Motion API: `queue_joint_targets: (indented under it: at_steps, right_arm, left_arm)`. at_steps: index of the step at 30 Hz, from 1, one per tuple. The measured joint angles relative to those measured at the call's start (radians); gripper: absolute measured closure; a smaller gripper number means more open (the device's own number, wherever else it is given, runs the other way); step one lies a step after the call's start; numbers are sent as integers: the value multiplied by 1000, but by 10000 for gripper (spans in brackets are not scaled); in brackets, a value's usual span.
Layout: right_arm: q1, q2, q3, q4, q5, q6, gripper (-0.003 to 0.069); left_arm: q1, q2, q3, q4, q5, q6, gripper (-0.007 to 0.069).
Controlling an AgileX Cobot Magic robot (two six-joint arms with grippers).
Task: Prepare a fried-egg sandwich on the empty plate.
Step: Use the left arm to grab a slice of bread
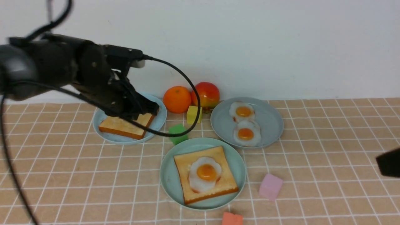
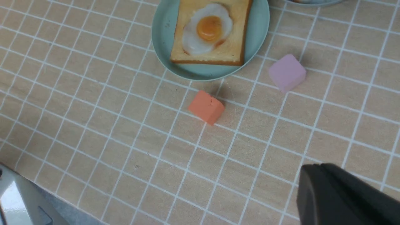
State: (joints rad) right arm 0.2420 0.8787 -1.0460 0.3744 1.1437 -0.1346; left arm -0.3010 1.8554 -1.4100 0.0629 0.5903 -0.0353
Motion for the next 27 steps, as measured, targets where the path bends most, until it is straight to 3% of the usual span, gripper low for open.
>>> queue_joint_targets:
  at_steps: [1,6,12,21,25,27]
  right_arm:
    - [0,-4,1,0,0,0,645]
    - [0,-81,5,0,3,2,637]
    - [0,-105,5,-1,6,4,628]
    - [0,-105,5,-9,23,5,627]
    - [0,-109,5,-9,35,5,624]
    - [0,-109,5,-9,49,6,624]
  left_arm:
    - [0,13,-9,2,0,0,497]
    - [0,141,-75,59,-49,0,269]
    - [1,239,-83,150,-161,-20,187]
    - [1,289,-86,284,-199,-212,230]
    - [1,299,-94,322,-187,-269,331]
    - [-1,298,-96,326,-174,-281,449]
